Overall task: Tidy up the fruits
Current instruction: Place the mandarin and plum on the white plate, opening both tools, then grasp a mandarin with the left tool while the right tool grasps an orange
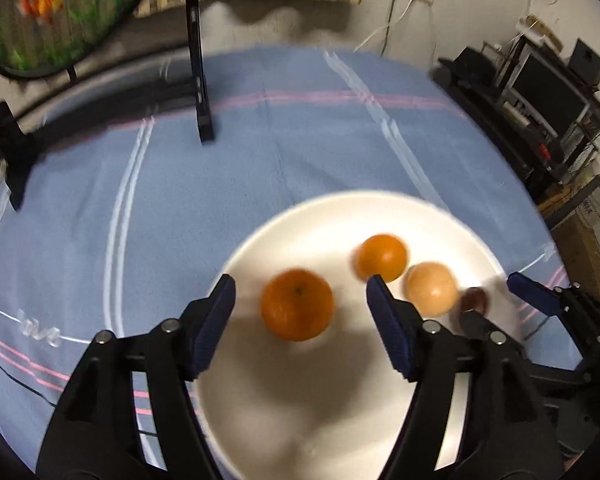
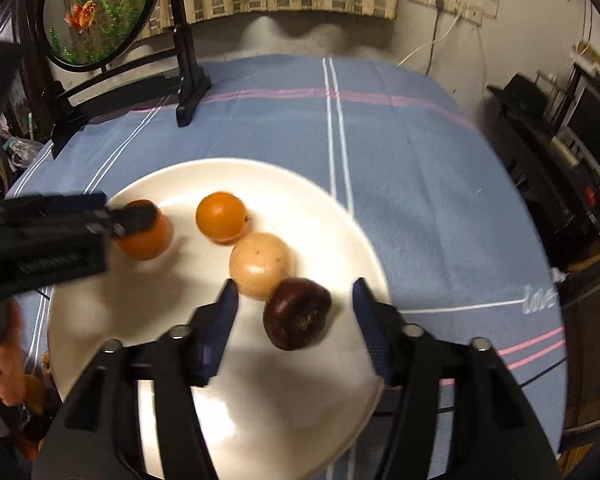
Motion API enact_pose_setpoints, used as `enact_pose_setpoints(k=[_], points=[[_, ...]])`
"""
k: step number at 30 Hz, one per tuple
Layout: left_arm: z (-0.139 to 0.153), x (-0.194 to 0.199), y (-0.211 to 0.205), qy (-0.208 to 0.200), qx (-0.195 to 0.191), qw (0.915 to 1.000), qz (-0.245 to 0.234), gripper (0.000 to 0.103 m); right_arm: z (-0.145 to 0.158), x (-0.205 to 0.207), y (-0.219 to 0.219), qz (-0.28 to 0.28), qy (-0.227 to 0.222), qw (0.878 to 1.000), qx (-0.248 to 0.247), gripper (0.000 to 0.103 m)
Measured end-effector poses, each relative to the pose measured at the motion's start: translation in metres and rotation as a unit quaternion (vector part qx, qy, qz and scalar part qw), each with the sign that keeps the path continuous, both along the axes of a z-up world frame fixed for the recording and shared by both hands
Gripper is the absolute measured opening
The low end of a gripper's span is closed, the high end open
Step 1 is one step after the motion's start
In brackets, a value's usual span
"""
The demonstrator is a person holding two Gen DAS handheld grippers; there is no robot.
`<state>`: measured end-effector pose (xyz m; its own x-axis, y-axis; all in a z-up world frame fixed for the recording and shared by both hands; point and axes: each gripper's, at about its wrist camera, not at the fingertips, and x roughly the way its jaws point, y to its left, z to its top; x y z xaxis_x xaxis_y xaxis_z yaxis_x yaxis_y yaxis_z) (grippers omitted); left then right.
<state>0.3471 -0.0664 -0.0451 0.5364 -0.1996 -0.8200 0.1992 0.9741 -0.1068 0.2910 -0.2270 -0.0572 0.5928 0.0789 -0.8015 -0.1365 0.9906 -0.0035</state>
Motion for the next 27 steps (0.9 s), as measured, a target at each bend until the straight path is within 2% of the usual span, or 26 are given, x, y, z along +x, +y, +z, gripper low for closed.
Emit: enact_pose_setpoints(k=[4, 7, 10, 16, 21, 23, 27], points=[[0.040, -0.036, 0.019, -0.031, -0.010, 0.9994, 0.005, 0.075, 0.027, -0.029, -0.005, 0.007, -0.008, 1.000, 0.027, 0.062], [0.056, -0.084, 0.032, -0.056, -0.005, 0.9983, 0.014, 0.084, 0.038, -0.071, -0.003, 0.020, -0.007, 0.999, 0.042, 0.063], [0.050, -0.140, 0.036, -0.058, 0.005, 0.9982, 0.013, 0.085, 0.037, -0.119, 0.003, 0.021, -0.008, 0.998, 0.059, 0.063], [0.020, -0.236, 0.060, -0.055, -0.029, 0.9977, 0.027, 0.085, 0.029, -0.188, 0.014, 0.009, -0.006, 0.997, 0.075, 0.063], [0.022, -0.275, 0.082, -0.078, -0.015, 0.9956, 0.050, 0.086, 0.037, -0.213, 0.023, 0.017, -0.016, 0.996, 0.086, 0.063], [0.025, -0.287, 0.089, -0.090, -0.022, 0.9938, 0.062, 0.087, 0.039, -0.220, 0.025, 0.018, -0.025, 0.995, 0.100, 0.063], [0.023, -0.301, 0.095, -0.086, -0.021, 0.9941, 0.062, 0.087, 0.039, -0.235, 0.034, 0.031, -0.026, 0.994, 0.102, 0.063]])
